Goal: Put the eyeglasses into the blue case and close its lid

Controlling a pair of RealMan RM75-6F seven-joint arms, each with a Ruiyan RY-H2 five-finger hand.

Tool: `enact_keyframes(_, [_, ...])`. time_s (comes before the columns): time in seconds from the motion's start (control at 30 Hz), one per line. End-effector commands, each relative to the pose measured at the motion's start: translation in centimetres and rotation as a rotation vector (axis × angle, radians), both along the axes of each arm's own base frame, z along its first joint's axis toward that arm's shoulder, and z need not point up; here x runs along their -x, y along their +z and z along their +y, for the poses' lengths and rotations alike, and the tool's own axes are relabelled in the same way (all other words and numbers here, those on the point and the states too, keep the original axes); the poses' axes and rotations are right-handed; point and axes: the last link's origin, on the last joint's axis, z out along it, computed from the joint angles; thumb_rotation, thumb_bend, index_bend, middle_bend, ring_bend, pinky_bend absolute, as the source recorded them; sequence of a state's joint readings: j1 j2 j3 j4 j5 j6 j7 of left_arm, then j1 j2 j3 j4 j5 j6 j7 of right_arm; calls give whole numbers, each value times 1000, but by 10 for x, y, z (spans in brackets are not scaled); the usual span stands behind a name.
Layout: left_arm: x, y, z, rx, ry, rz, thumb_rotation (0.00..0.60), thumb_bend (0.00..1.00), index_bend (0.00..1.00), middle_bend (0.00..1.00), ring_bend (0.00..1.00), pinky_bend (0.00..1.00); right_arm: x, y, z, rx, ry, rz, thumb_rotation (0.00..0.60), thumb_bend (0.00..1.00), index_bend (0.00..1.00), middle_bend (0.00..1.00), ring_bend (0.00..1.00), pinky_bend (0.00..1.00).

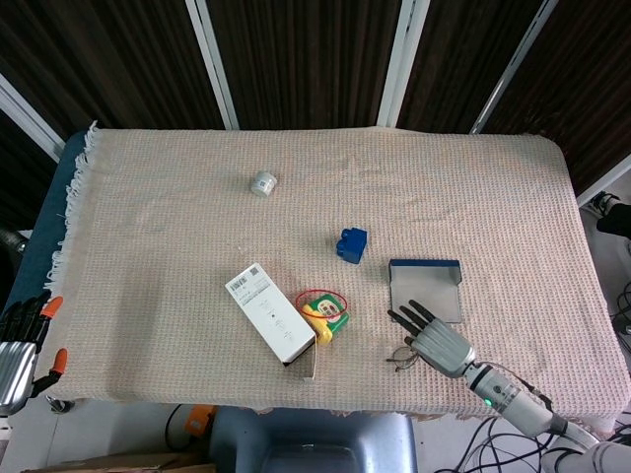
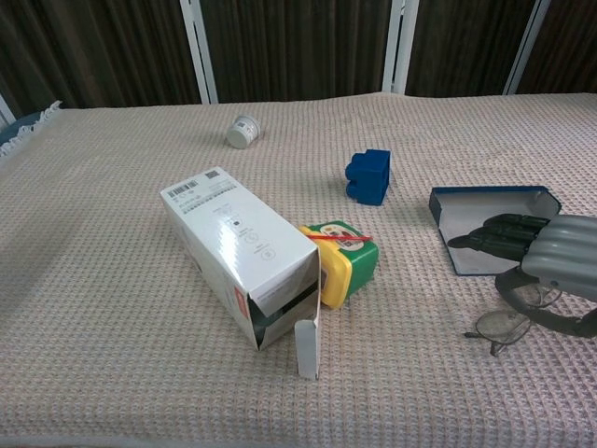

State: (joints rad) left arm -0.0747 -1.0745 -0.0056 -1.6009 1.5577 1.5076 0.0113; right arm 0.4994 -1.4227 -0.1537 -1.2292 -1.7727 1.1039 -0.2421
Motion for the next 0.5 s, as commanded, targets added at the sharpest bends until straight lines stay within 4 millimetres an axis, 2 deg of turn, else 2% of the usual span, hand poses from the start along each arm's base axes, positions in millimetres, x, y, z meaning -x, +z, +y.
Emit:
enact_keyframes(0.03, [0, 0, 0, -2, 0, 0, 600, 448, 0, 0, 0, 40, 1, -1, 0, 0, -1, 3, 600, 591, 699, 62, 0, 0])
enact_keyframes(0.3, [1, 1, -1, -3, 0, -1, 600, 448, 0, 0, 0, 40, 0, 0, -1, 12, 1, -7, 600, 591, 736, 78, 0, 0])
enact_keyframes(0.5, [1, 1, -1, -5, -3, -4, 600, 449, 0, 0, 0, 40, -7, 8, -7, 63, 4, -53, 600, 591, 765, 89, 0, 0])
